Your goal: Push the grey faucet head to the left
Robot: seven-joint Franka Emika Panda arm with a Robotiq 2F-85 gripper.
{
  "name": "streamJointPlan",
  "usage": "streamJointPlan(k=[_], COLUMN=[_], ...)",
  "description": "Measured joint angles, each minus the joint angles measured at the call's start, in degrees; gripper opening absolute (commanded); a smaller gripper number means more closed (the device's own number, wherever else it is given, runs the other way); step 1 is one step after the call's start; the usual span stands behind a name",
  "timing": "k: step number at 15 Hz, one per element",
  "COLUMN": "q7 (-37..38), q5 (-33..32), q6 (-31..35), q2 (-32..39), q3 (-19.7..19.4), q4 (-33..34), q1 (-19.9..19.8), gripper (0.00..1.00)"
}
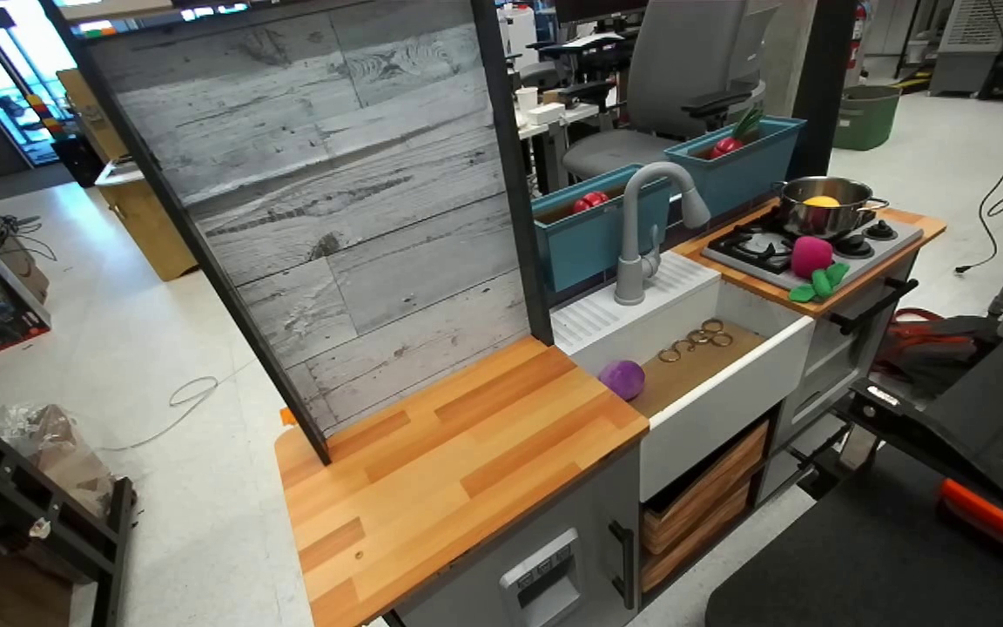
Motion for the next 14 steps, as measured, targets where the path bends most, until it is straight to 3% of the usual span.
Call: streamJointPlan(k=[4,9,14], q7=[2.7,7.7,11.5], q5=[-4.4,-18.0,-28.9], q6=[9.8,18.4,24.0], q2=[7.1,16.5,27.2], q3=[-0.3,-2.8,-7.2], q4=[0.1,1.8,6.4], q1=[-1.9,-4.8,-5.0], gripper=[1.00,1.00,1.00])
